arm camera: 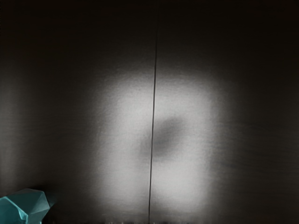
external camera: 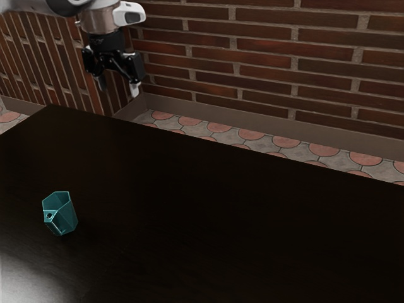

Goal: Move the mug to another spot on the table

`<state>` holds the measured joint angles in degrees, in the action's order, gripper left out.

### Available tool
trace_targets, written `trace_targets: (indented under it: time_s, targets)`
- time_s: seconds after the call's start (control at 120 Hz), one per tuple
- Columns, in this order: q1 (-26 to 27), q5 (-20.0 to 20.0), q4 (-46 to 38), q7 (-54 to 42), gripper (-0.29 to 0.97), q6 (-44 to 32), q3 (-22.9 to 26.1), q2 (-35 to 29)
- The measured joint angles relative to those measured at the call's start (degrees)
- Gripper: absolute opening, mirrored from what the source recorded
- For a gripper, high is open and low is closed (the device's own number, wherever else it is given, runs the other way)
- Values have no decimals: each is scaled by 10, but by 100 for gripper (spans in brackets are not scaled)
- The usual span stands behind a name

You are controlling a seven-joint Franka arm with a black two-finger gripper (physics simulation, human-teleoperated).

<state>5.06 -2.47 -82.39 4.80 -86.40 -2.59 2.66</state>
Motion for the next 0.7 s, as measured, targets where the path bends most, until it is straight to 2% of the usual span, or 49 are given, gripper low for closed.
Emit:
trace_targets:
  time_s: [0.15, 0.192, 0.267, 0.383, 0.458, 0.575, 0.7]
  targets:
    - [1, 1, -7, 8, 68, 3, 1, -7]
    - [2, 1, -29, 10, 68, 2, 1, -28]
    - [-4, 1, -117, 17, 68, -7, 4, -108]
    - [-73, 0, -263, 32, 68, -29, 34, -215]
    - [-97, -1, -358, 39, 68, -52, 44, -269]
    - [-132, 0, -468, 49, 68, -97, 46, -313]
    - [-166, 0, -545, 56, 68, -150, 47, -339]
